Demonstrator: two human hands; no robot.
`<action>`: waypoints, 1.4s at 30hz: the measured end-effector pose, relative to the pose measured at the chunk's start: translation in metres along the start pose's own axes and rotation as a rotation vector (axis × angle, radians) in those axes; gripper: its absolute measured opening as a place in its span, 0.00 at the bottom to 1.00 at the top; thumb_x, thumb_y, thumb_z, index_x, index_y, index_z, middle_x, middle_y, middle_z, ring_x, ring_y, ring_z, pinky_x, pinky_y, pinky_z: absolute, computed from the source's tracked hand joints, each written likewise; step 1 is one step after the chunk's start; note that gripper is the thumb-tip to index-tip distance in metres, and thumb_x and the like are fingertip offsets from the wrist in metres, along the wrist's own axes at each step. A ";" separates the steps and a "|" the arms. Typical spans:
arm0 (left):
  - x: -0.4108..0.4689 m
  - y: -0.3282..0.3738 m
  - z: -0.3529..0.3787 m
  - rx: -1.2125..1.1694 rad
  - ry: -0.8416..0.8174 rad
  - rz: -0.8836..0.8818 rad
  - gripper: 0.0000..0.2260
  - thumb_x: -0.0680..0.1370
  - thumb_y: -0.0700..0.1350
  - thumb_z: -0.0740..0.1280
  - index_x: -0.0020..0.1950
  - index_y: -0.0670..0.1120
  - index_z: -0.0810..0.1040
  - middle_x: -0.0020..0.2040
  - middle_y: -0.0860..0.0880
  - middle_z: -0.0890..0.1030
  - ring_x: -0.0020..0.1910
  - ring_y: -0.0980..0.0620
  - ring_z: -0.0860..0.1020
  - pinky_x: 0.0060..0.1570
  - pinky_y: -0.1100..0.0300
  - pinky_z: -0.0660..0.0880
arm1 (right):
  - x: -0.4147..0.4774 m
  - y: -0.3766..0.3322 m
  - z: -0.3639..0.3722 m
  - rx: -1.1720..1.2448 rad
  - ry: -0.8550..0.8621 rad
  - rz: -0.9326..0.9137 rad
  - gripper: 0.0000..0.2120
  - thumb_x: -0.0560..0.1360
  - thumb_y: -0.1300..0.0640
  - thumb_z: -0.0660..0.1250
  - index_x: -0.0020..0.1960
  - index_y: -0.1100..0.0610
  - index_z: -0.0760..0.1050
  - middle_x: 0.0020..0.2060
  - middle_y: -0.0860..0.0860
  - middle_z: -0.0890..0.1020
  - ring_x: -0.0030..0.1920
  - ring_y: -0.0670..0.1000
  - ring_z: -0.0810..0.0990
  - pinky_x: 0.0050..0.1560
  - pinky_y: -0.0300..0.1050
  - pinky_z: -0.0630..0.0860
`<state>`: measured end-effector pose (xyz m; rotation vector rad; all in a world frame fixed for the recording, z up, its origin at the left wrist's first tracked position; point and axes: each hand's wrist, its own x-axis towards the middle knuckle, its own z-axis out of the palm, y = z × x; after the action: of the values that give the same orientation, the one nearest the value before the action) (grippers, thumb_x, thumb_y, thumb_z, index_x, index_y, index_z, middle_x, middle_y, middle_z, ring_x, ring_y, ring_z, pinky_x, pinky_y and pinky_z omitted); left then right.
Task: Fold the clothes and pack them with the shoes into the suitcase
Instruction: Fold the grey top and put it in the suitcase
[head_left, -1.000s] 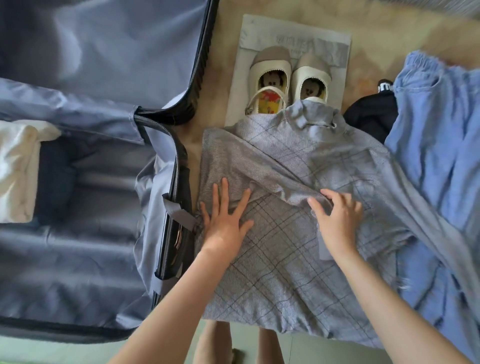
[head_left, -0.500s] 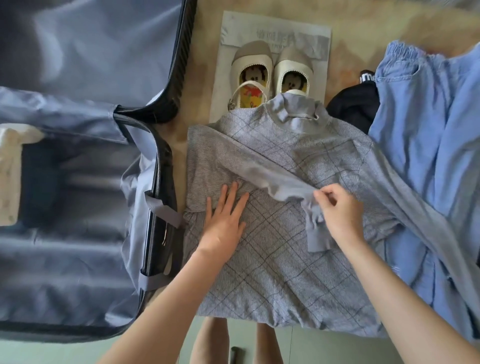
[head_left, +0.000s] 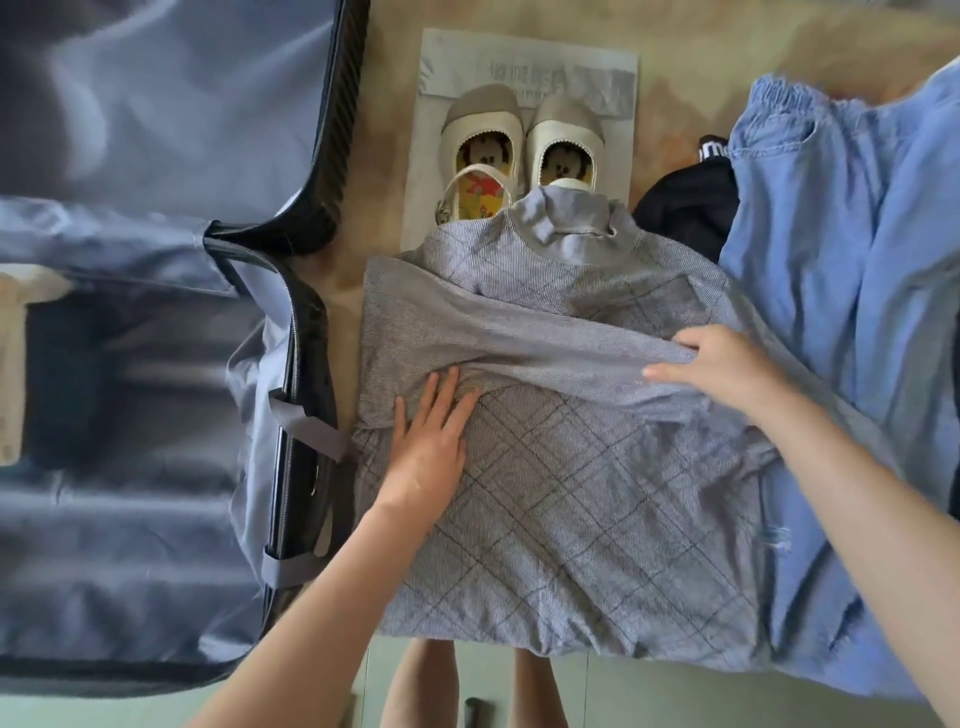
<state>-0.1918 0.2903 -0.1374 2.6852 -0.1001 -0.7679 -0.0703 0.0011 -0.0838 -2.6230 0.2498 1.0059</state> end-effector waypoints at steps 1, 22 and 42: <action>0.000 0.000 -0.001 -0.045 0.029 0.002 0.21 0.82 0.40 0.56 0.75 0.49 0.60 0.79 0.49 0.43 0.77 0.50 0.41 0.74 0.44 0.41 | 0.004 0.001 -0.005 0.067 -0.017 -0.028 0.20 0.66 0.44 0.75 0.51 0.56 0.80 0.46 0.54 0.83 0.44 0.55 0.80 0.45 0.46 0.70; 0.090 -0.018 -0.100 0.177 0.312 0.119 0.11 0.76 0.45 0.68 0.57 0.44 0.77 0.54 0.44 0.79 0.60 0.42 0.73 0.70 0.49 0.56 | 0.023 0.021 -0.010 0.327 0.154 -0.265 0.06 0.72 0.54 0.72 0.42 0.42 0.79 0.41 0.43 0.83 0.48 0.47 0.81 0.55 0.51 0.76; 0.083 -0.011 -0.101 -0.127 0.683 -0.203 0.14 0.76 0.41 0.67 0.60 0.42 0.71 0.61 0.41 0.70 0.60 0.42 0.68 0.61 0.55 0.62 | 0.032 0.006 0.019 0.345 0.883 -0.197 0.07 0.76 0.59 0.63 0.51 0.59 0.78 0.46 0.54 0.81 0.48 0.57 0.76 0.53 0.49 0.70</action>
<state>-0.0687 0.3186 -0.1022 2.6995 0.3777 0.1217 -0.0598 0.0002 -0.1204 -2.5172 0.3112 -0.2879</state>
